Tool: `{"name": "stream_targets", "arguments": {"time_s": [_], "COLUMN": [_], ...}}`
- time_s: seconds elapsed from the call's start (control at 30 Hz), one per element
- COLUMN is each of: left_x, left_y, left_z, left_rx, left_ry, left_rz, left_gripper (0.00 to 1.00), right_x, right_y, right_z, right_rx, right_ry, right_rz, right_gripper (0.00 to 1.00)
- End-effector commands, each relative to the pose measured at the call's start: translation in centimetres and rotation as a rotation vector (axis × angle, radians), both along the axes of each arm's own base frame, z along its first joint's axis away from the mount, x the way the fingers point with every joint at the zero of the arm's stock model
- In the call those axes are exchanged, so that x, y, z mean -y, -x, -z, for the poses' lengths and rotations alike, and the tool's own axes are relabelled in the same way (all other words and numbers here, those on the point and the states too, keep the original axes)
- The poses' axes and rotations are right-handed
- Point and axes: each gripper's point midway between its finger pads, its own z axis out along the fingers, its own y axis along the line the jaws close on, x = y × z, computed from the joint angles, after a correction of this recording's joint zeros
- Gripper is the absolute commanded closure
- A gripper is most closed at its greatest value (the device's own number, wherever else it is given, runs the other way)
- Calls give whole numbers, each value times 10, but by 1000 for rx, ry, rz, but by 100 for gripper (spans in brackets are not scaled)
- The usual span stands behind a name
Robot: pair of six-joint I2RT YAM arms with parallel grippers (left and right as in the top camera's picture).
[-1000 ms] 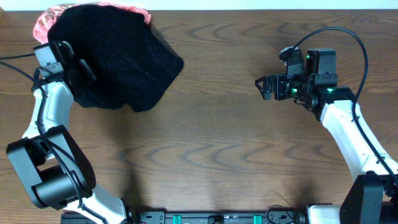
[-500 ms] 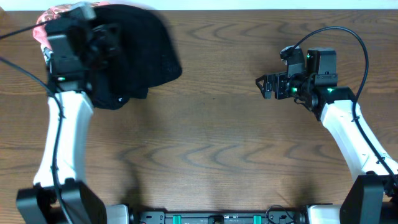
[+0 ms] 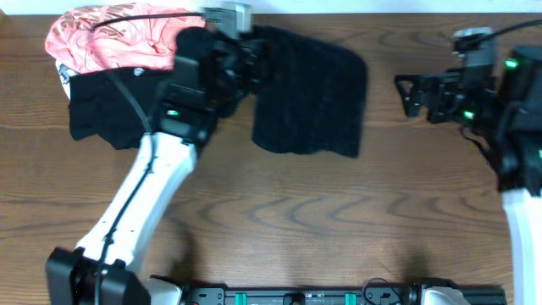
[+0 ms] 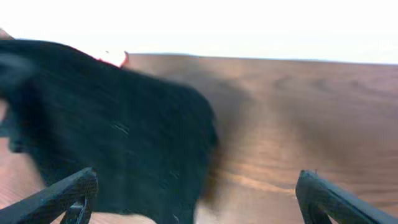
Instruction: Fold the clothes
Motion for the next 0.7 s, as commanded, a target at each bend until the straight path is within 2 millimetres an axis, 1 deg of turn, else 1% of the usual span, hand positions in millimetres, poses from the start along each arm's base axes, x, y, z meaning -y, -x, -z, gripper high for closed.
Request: {"name": "stream_targets", "arguments": {"time_s": [0.0, 0.07, 0.13, 0.23, 0.5, 0.53, 0.57, 0.67], "left_x": [36, 46, 49, 49, 54, 56, 58, 62], "left_y": [10, 9, 8, 8, 11, 12, 13, 15], "left_z": [-18, -10, -6, -7, -11, -12, -14, -16], "left_rx": [76, 70, 65, 70, 79, 85, 91, 100], "left_ry": [25, 9, 0, 2, 12, 15, 18, 23], "left_rz": [58, 38, 21, 21, 33, 36, 41, 50], "left_gripper": [94, 94, 94, 94, 94, 90, 70, 22], "right_x": [9, 11, 11, 13, 13, 13, 13, 13], "right_y": [8, 13, 17, 21, 21, 21, 21, 21], "right_z": [-15, -15, -10, -3, -3, -3, -3, -3], "right_rx": [12, 2, -19, -51, -51, -51, -51, -50], "right_ry": [0, 1, 16, 32, 30, 30, 30, 30], "right_rz": [30, 38, 34, 38, 38, 38, 38, 38], "right_gripper": [1, 1, 1, 1, 1, 1, 1, 1]}}
